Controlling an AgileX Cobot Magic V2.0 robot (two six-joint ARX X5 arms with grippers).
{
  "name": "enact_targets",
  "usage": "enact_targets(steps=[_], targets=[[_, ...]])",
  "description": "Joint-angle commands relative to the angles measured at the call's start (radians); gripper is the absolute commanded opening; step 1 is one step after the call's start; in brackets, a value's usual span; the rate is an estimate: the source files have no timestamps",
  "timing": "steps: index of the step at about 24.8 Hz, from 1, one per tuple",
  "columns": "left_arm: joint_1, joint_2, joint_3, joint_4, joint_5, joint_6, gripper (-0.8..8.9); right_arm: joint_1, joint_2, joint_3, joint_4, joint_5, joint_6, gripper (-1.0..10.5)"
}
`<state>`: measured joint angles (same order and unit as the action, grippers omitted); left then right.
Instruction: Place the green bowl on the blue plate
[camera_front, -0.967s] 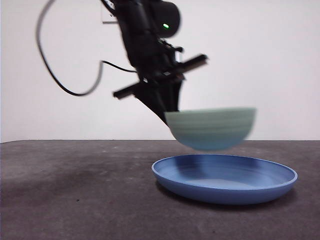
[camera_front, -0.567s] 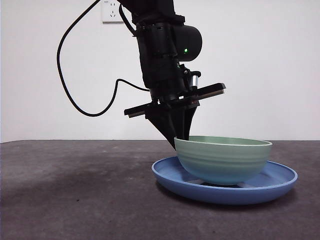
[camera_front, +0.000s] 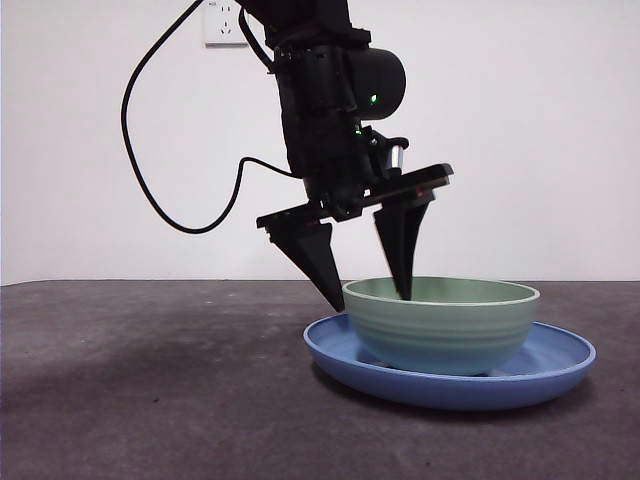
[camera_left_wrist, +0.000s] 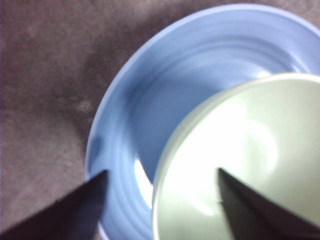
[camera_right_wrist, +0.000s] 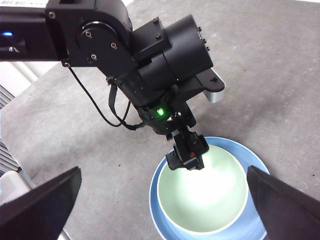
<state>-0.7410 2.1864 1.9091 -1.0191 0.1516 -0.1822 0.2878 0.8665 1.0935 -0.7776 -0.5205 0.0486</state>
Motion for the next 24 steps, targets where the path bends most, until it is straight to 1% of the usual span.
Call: enact_targets(steps=[1,5,6,7,8,9,13,18,22,24], targets=[[0.002,0.026,0.093,-0.044,-0.002,-0.003,4.65,0.005,0.008,0.021,0.006,-0.003,0.000,6.5],[0.017,0.001,0.279,-0.212,-0.002,0.045,4.82,0.005,0.008,0.021,0.006,-0.003,0.000,6.5],[0.023,-0.016,0.312,-0.242,-0.003,0.059,5.15,0.005,0.008,0.021,0.006,-0.003,0.000,6.5],[0.031,-0.049,0.338,-0.269,-0.003,0.069,5.75,0.005,0.008,0.021,0.006,-0.003,0.000,6.5],[0.035,-0.081,0.344,-0.278,-0.003,0.078,6.11,0.005,0.008,0.021,0.006,-0.003,0.000,6.5],[0.043,-0.129,0.344,-0.299,-0.003,0.089,6.26,0.005,0.008,0.021,0.006,-0.003,0.000,6.5],[0.067,-0.285,0.340,-0.428,-0.003,0.142,6.25,0.005,0.008,0.021,0.006,-0.003,0.000,6.5],[0.062,-0.541,0.254,-0.412,-0.002,0.158,6.25,0.005,0.008,0.021,0.006,-0.003,0.000,6.5],[0.063,-0.805,0.024,-0.348,-0.002,0.203,6.25,0.005,0.008,0.021,0.006,-0.003,0.000,6.5],[0.063,-0.940,-0.116,-0.274,-0.002,0.224,6.25,0.005,0.008,0.021,0.005,-0.003,0.000,6.5]])
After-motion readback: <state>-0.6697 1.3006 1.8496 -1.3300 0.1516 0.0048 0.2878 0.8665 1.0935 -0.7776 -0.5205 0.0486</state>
